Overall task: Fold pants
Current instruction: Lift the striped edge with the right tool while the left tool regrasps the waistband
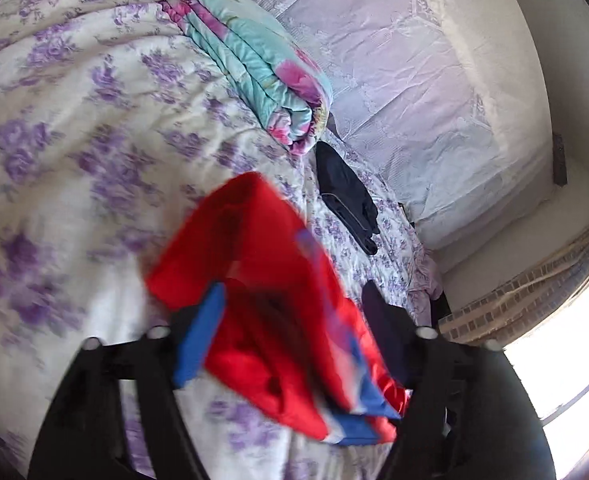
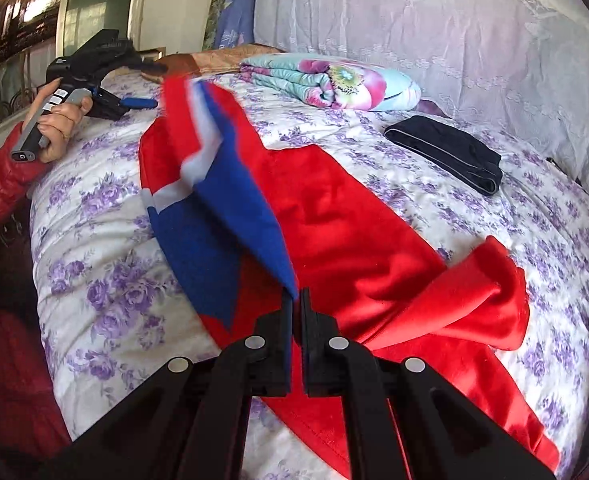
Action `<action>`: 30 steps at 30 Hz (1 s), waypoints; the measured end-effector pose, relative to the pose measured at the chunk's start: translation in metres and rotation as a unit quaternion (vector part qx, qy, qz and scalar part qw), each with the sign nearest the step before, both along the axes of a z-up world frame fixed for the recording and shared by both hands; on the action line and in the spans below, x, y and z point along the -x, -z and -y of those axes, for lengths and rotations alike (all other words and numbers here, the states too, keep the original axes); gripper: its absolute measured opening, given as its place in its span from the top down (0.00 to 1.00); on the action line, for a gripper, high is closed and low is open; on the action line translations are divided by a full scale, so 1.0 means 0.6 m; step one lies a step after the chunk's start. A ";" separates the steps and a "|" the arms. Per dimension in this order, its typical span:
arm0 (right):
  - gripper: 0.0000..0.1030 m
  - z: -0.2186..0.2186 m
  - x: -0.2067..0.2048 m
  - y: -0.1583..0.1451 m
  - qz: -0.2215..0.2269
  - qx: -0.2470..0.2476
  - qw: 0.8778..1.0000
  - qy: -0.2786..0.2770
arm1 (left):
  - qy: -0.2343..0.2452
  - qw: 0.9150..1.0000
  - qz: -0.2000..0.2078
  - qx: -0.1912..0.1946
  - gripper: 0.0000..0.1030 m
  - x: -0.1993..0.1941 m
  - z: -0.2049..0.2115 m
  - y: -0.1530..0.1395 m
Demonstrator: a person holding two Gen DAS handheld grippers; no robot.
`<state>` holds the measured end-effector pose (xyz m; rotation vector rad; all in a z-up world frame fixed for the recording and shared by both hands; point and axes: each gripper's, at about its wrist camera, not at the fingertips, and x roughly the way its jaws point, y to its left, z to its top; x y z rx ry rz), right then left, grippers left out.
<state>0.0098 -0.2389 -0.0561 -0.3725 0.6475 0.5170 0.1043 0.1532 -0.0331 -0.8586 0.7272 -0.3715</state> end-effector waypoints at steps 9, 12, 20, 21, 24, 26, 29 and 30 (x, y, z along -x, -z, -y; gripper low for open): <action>0.96 0.008 0.011 0.002 0.006 -0.010 1.000 0.003 | -0.049 0.997 -0.052 0.019 0.61 -0.021 -0.014 0.046; 0.96 0.008 0.012 -0.008 0.015 -0.011 1.000 0.005 | -0.051 0.998 -0.040 0.001 0.62 -0.008 -0.018 0.030; 0.96 0.011 0.026 -0.014 0.013 -0.012 1.000 0.007 | -0.073 0.997 -0.020 -0.029 0.83 0.020 -0.032 0.002; 0.96 0.010 0.028 -0.009 0.010 -0.010 1.000 0.007 | -0.076 0.996 -0.023 -0.032 0.83 0.021 -0.032 0.006; 0.96 0.012 0.025 0.004 -0.001 -0.012 1.000 0.010 | -0.061 0.997 -0.049 -0.005 0.83 0.020 -0.030 0.040; 0.96 0.013 0.024 0.005 -0.005 -0.018 1.000 0.011 | -0.057 0.996 -0.060 0.029 0.77 0.024 -0.032 0.060; 0.96 0.014 0.022 0.005 -0.010 -0.022 1.000 0.011 | -0.061 0.994 -0.064 0.057 0.74 0.027 -0.032 0.071; 0.96 0.015 0.021 0.005 -0.011 -0.023 1.000 0.011 | -0.062 0.994 -0.063 0.058 0.72 0.027 -0.030 0.069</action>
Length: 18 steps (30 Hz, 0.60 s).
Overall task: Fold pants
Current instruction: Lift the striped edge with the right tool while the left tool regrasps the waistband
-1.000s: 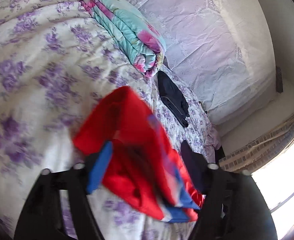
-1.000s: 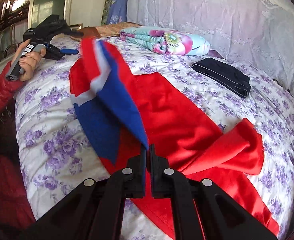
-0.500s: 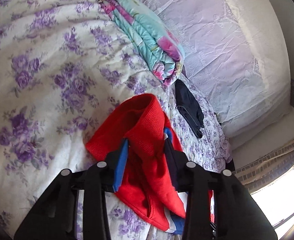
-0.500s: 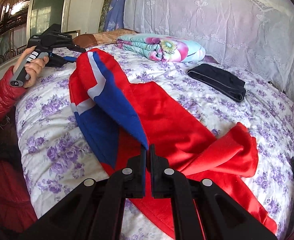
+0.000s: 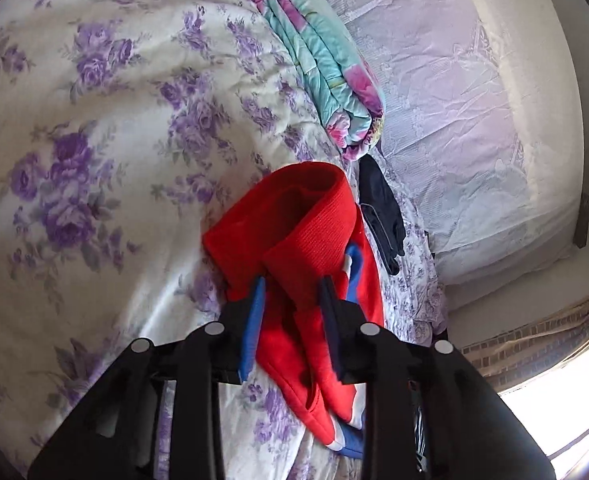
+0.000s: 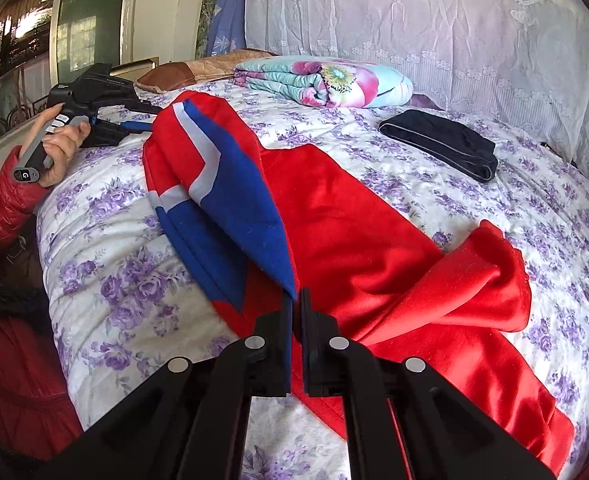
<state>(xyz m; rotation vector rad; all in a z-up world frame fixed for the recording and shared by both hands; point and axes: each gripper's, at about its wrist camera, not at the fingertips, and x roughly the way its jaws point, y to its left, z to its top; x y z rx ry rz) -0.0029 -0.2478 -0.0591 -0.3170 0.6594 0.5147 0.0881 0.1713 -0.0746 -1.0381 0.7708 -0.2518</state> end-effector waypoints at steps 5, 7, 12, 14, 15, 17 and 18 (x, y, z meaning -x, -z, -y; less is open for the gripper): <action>0.96 -0.001 -0.001 0.003 -0.002 -0.003 1.000 0.001 | -0.012 1.000 -0.003 0.004 0.56 -0.010 0.010 -0.009; 0.96 0.000 -0.001 0.003 -0.002 -0.006 1.000 0.002 | -0.022 1.000 -0.004 -0.010 0.57 -0.017 0.013 -0.013; 0.96 0.000 -0.001 0.000 0.000 -0.008 1.000 0.003 | -0.036 0.999 0.000 -0.030 0.78 -0.016 0.012 -0.020; 0.96 -0.001 0.000 -0.004 0.002 -0.009 1.000 0.003 | -0.042 0.998 0.016 -0.042 0.81 -0.004 0.007 -0.037; 0.96 -0.001 0.001 -0.006 0.004 -0.010 1.000 0.003 | -0.044 0.998 0.022 -0.046 0.81 0.000 0.006 -0.045; 0.96 -0.004 0.004 -0.009 0.005 -0.012 1.000 0.002 | -0.049 0.996 0.037 -0.066 0.82 0.012 0.006 -0.067; 0.96 -0.005 0.006 -0.009 0.005 -0.012 1.000 0.000 | -0.050 0.995 0.041 -0.078 0.82 0.015 0.009 -0.075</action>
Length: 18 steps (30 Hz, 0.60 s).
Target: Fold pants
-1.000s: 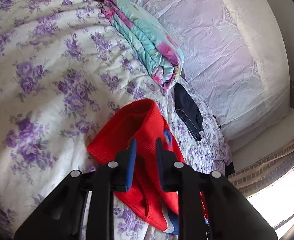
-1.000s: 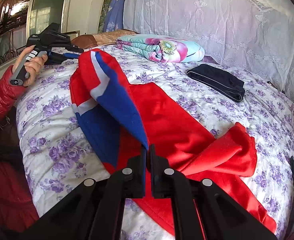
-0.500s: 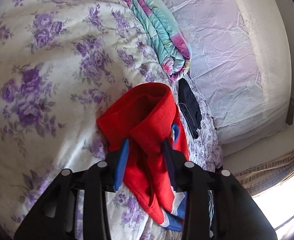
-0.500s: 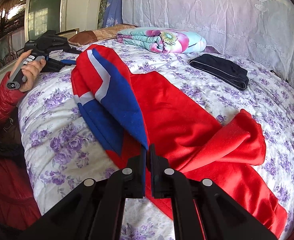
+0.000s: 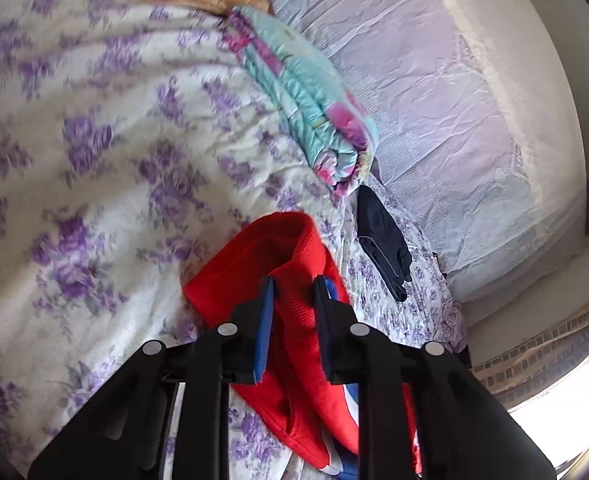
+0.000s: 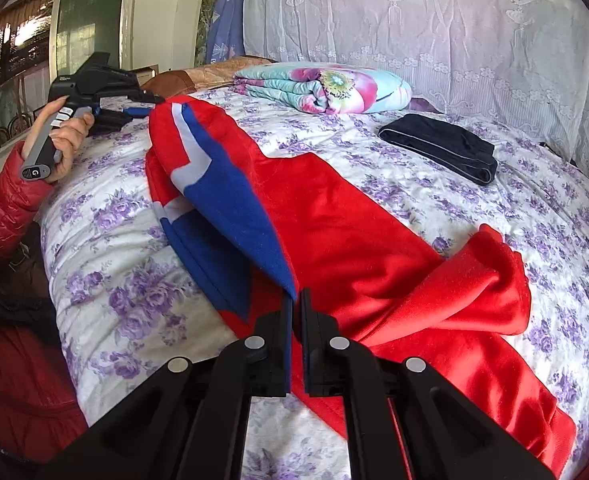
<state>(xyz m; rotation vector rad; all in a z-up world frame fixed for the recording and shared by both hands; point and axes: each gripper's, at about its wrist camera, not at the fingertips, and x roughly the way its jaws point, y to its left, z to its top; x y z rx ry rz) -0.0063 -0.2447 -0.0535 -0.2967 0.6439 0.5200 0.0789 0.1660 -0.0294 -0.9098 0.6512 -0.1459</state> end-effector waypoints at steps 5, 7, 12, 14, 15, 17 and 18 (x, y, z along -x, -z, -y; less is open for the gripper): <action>0.96 -0.010 0.008 0.012 -0.014 0.012 1.000 -0.010 | -0.003 0.999 -0.027 -0.039 0.82 0.002 0.004 0.014; 0.95 -0.012 0.010 0.022 -0.022 0.015 1.000 -0.012 | -0.010 0.998 -0.060 -0.023 0.80 -0.003 -0.010 0.054; 0.94 -0.012 0.007 0.030 -0.034 0.017 0.999 -0.011 | -0.028 0.997 -0.066 -0.018 0.68 0.014 -0.032 0.061; 0.92 -0.013 0.006 0.036 -0.039 0.019 0.999 -0.011 | -0.067 0.996 -0.047 -0.042 0.64 0.038 -0.043 0.032; 0.92 -0.013 0.005 0.038 -0.041 0.019 0.999 -0.010 | -0.071 0.996 -0.036 -0.045 0.64 0.048 -0.045 0.019; 0.92 -0.013 0.004 0.040 -0.043 0.019 0.999 -0.009 | -0.041 0.998 -0.019 -0.040 0.63 0.052 -0.029 -0.002; 0.92 -0.013 0.004 0.041 -0.044 0.019 0.999 -0.008 | -0.015 0.999 -0.014 -0.038 0.63 0.050 -0.012 -0.008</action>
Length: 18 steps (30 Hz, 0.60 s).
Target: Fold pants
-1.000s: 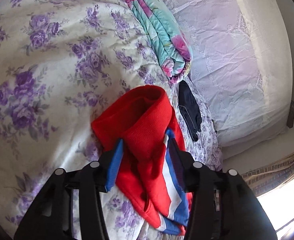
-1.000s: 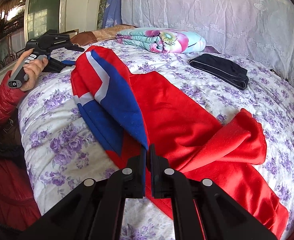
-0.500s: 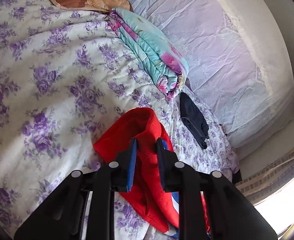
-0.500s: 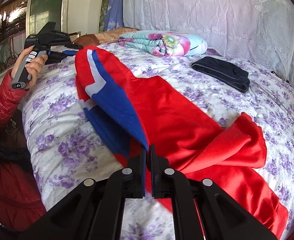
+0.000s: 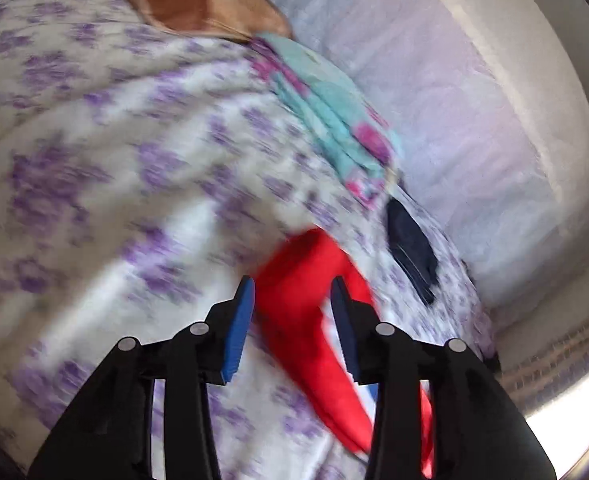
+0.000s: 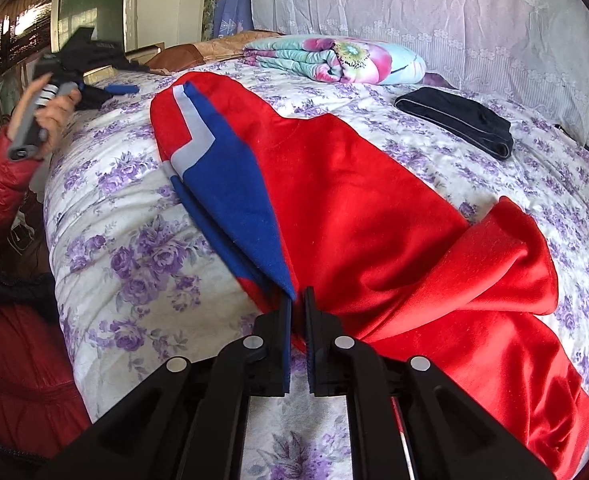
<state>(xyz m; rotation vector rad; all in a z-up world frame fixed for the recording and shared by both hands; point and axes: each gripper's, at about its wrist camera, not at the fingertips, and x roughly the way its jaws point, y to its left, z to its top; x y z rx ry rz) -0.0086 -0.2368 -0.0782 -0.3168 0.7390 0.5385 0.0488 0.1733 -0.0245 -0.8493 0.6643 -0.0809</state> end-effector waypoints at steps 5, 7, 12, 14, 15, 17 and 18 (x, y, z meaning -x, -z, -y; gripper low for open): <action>0.89 0.010 -0.008 0.002 -0.018 -0.020 1.000 0.011 | 0.216 0.976 -0.007 -0.024 0.55 -0.034 0.201 -0.003; 0.85 0.028 -0.011 -0.005 -0.038 -0.056 0.997 0.022 | 0.297 0.954 -0.006 -0.050 0.52 -0.040 0.295 0.006; 0.63 0.083 -0.013 -0.073 -0.019 -0.122 0.989 0.085 | 0.361 0.922 -0.010 -0.141 0.38 -0.045 0.417 0.049; 0.42 0.096 -0.030 -0.104 -0.004 -0.122 0.985 0.124 | 0.371 0.916 -0.004 -0.151 0.24 -0.053 0.426 0.071; 0.37 0.099 -0.044 -0.116 0.005 -0.111 0.982 0.150 | 0.378 0.911 0.011 -0.163 0.20 -0.053 0.433 0.083; 0.33 0.095 -0.085 -0.130 0.012 -0.078 0.978 0.192 | 0.378 0.906 0.032 -0.188 0.16 -0.036 0.439 0.084; 0.33 0.089 -0.116 -0.129 0.005 -0.065 0.977 0.202 | 0.381 0.904 0.037 -0.191 0.08 -0.031 0.440 0.081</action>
